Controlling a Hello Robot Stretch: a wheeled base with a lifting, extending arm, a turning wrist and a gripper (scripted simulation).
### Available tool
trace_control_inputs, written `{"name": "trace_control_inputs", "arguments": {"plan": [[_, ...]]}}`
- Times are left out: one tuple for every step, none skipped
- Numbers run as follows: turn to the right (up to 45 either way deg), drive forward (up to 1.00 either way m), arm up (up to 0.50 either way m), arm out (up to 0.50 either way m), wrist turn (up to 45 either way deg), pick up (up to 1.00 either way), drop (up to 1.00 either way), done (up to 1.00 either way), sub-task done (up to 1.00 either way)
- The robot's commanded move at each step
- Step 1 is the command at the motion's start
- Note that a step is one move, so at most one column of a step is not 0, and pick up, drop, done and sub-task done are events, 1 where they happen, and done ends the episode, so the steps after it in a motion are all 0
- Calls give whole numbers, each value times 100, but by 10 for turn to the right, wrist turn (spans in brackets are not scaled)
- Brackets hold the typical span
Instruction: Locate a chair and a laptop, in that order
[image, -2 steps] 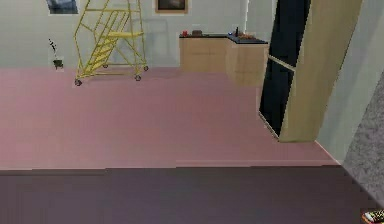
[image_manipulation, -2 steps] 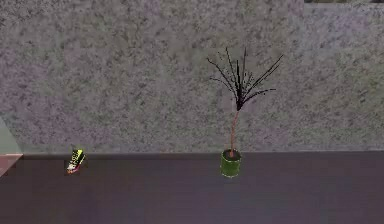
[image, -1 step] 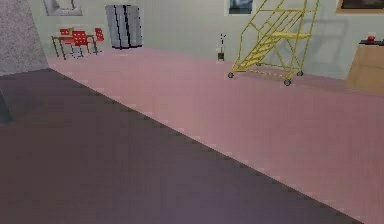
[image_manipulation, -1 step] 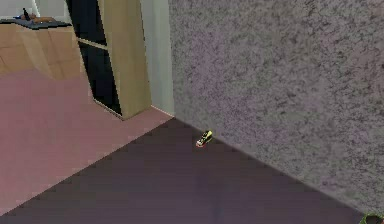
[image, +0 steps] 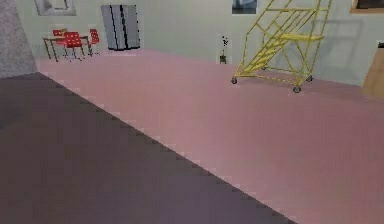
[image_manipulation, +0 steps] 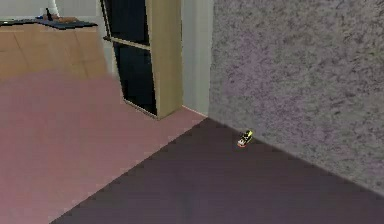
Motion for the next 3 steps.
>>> {"name": "trace_control_inputs", "arguments": {"plan": [[-330,0,0,0,0,0,0,0,0],[0,100,0,0,0,0,0,0,0],[0,100,0,0,0,0,0,0,0]]}}
